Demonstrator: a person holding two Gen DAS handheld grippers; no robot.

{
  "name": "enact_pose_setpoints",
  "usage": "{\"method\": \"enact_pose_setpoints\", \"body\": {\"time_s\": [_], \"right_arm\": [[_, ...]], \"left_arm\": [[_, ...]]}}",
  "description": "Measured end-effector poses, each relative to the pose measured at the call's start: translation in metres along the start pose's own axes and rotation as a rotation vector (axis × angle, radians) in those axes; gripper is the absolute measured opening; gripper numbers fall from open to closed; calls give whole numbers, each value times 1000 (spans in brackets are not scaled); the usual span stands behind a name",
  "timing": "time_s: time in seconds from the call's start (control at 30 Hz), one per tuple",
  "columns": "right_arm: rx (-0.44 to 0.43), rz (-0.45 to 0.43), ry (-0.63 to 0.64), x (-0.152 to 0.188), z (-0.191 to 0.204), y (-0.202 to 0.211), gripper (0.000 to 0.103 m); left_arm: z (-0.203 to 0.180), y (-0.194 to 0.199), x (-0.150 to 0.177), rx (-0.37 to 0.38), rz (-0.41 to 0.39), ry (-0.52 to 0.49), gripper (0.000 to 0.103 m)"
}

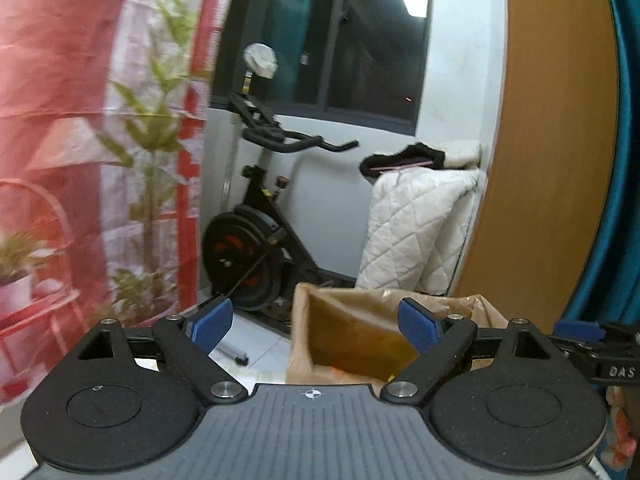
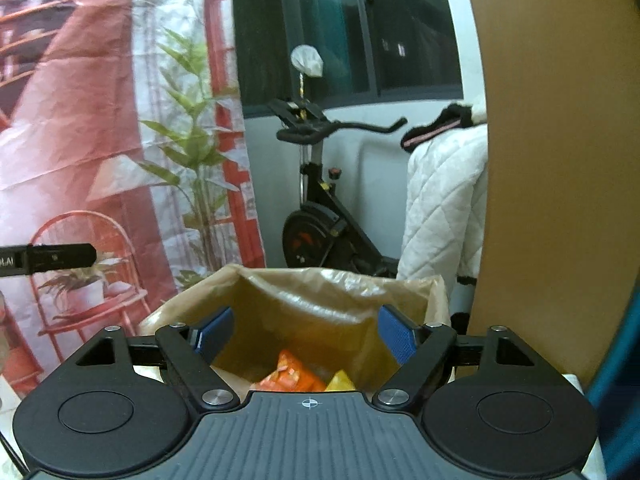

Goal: Organize snacks
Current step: 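Drop both bags into the lined box, opening both tools above it, then reach down to the red candy packet with the left tool while the right tool reaches the gold foil packet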

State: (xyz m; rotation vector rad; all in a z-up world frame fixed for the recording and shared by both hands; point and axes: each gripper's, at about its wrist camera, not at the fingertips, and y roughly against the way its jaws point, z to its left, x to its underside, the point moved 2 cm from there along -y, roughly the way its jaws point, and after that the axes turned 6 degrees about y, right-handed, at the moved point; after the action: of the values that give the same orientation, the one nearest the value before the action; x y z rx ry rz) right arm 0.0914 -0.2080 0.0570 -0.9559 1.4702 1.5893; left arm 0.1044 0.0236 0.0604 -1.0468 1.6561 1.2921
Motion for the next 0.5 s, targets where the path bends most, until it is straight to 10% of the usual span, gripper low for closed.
{"method": "enact_pose_setpoints", "body": {"time_s": [0.23, 0.5], "right_arm": [[-17, 12, 34, 42, 34, 75, 76], [-3, 40, -6, 85, 63, 102, 74]], "left_arm": [[2, 88, 24, -38, 9, -33, 91], [24, 104, 63, -5, 80, 32, 85]]}}
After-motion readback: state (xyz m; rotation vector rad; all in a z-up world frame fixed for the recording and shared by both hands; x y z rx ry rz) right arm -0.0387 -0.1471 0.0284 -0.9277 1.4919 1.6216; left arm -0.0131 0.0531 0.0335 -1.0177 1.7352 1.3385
